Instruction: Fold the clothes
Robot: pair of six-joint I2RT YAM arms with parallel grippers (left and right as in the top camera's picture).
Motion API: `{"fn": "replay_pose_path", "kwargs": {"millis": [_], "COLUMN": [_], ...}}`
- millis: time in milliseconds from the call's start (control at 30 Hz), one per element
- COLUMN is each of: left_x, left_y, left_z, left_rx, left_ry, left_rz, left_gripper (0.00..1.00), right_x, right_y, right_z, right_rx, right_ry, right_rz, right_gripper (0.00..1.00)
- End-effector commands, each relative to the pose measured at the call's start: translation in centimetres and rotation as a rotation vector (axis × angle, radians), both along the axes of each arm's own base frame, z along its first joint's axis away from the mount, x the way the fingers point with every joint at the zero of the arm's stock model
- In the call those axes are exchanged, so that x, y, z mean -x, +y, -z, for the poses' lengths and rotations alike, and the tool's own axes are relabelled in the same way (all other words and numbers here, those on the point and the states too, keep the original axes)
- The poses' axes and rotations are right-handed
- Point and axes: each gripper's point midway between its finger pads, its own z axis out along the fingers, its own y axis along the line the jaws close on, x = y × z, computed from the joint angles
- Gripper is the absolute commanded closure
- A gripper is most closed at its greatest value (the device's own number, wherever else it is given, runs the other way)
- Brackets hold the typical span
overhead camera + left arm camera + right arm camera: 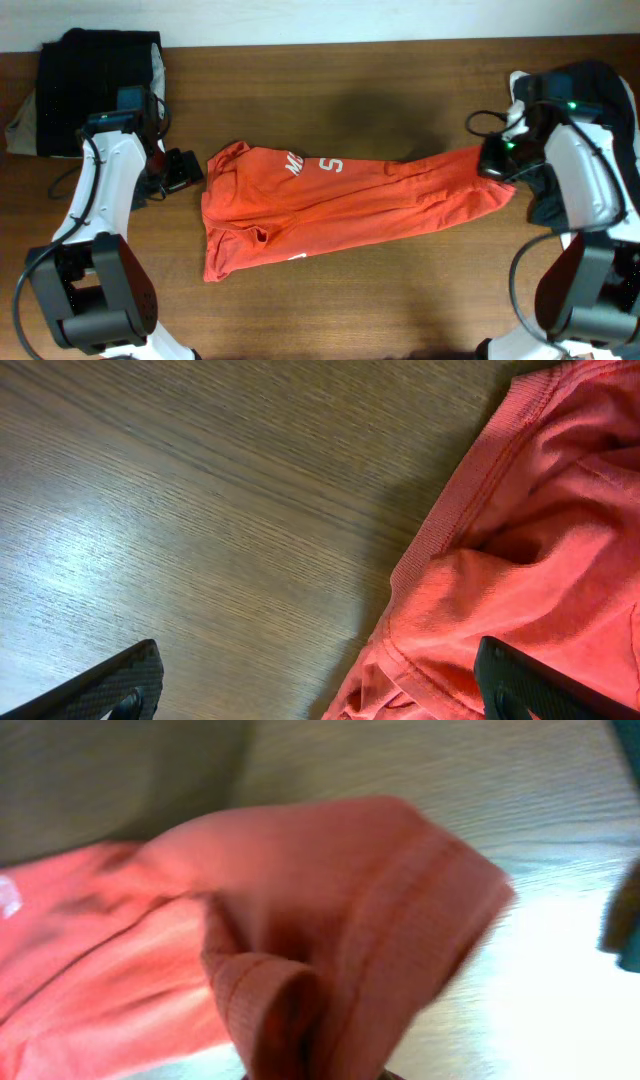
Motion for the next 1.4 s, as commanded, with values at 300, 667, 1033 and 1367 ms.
{"fn": "replay_pose_path", "kwargs": {"millis": [300,667,1033,1367], "left_x": [-0.3,-0.2,0.1,1.4], "left_y": [-3.3,-3.3,-4.5,-5.8], "left_z": [-0.2,-0.2,-0.2,3.0], "left_rx": [0.051,0.051,0.127,0.555], "left_ry": [-0.007,-0.004,0.006,-0.124], "left_rz": [0.074,0.074,0.242,0.273], "left_gripper": [0.01,0.01,0.01,0.01], "right_x": [1.4,2.5,-0.2,-0.7], "right_y": [20.2,25.5,15.7,-8.2], "right_z": [2.1,4.7,3.9,3.4], "right_rx": [-0.048,-0.05,0.105,0.072], "right_ry": [0.011,0.024,0.049,0.069], "right_rz": [-0.408,-0.488,-0.355,0.287], "right_gripper": [0.96,0.29,0.01,0.01]}}
